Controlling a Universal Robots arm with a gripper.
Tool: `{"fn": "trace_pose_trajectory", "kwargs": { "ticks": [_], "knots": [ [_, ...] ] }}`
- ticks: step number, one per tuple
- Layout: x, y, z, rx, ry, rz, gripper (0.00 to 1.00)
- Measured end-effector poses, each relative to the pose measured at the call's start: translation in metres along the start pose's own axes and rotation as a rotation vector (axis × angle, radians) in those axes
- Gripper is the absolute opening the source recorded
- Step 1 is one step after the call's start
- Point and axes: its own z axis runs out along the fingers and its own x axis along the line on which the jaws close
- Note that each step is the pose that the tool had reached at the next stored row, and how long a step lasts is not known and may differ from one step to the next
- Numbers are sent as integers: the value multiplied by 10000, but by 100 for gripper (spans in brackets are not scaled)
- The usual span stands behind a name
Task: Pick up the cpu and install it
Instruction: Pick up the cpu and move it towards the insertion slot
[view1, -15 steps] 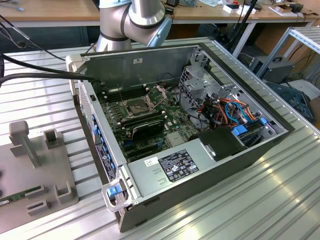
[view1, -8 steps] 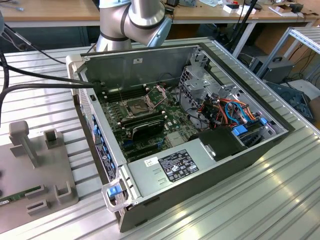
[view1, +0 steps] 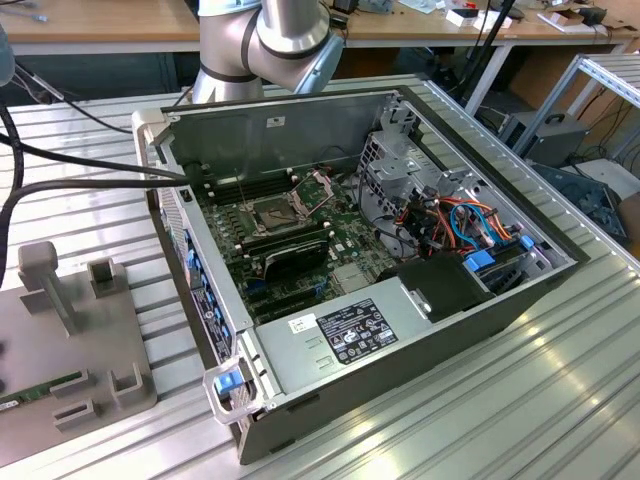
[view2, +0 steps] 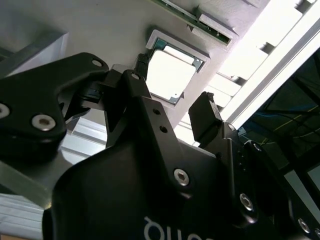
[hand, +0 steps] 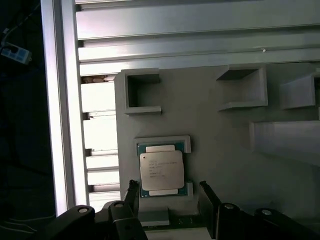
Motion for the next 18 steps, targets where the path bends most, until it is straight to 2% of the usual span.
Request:
{"fn": "trace_pose_trajectory", "kwargs": {
  "ticks": [4, 6, 9, 12, 14, 18],
  "knots": [
    [-24, 1, 84, 0, 0, 0, 60],
    [-37, 4, 148, 1, 4, 1, 60],
    [-34, 39, 215, 2, 15, 2, 60],
    [-22, 100, 278, 1, 22, 1, 60],
    [22, 98, 292, 3, 24, 1, 60],
    [25, 95, 367, 2, 23, 0, 60]
  ]
}}
